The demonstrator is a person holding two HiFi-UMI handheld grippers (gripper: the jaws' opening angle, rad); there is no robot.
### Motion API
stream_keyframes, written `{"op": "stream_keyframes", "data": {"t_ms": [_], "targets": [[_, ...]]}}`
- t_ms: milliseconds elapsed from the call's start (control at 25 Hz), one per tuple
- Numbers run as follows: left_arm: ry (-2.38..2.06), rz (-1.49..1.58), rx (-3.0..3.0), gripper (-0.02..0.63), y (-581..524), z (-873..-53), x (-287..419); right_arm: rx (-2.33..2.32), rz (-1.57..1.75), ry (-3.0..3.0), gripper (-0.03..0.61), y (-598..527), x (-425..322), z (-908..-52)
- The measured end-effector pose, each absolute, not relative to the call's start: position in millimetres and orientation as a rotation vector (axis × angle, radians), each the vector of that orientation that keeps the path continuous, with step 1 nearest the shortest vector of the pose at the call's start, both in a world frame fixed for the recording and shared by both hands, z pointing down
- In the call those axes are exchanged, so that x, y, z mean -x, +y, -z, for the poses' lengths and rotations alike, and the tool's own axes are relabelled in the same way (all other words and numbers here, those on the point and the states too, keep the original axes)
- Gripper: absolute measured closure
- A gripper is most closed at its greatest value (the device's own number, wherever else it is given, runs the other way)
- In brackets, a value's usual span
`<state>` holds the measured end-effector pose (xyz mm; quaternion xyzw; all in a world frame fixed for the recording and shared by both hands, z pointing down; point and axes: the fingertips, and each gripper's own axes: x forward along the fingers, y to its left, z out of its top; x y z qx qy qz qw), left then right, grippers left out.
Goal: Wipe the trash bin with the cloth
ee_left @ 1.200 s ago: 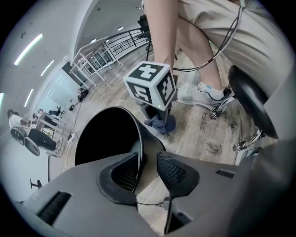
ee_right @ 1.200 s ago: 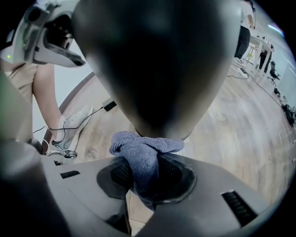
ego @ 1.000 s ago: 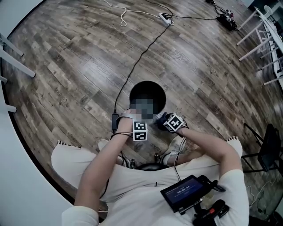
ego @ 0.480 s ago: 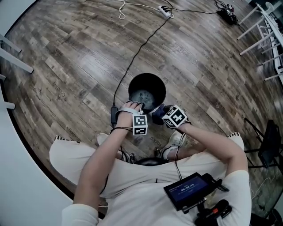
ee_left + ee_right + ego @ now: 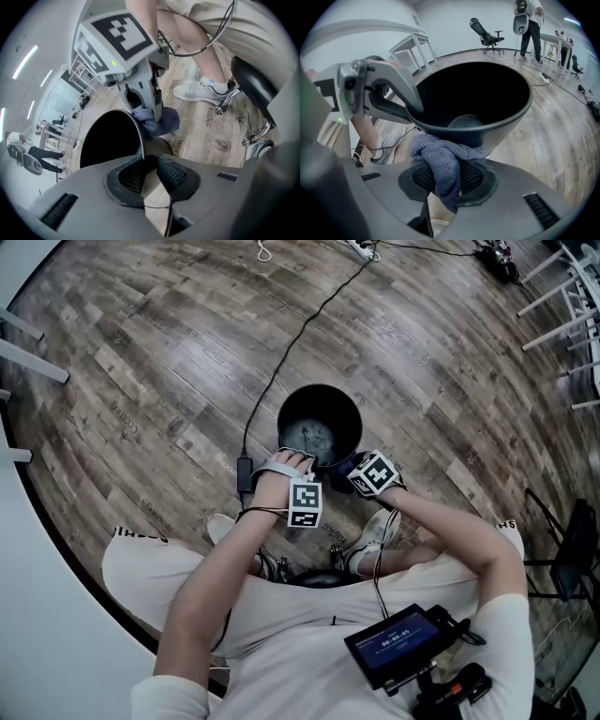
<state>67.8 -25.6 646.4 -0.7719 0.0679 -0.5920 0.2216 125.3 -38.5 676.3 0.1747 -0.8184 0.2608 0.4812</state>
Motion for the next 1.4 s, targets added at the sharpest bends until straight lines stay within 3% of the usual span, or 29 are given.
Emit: {"op": "stream_keyframes", "data": {"t_ms": [800, 1160, 1400], "targets": [[0.173, 1.589, 2.2, 0.528, -27, -646, -85, -0.425, -0.395, -1.962, 0.482, -70, -150, -856], [0.145, 1.58, 2.2, 0.526, -24, -648, -90, -0.443, -0.476, -1.82, 0.482, -67, -164, -850], [0.172, 1.611, 2.132, 0.514, -23, -649, -83, -0.347, -0.399, -1.894, 0.482, -58, -146, -787]]}}
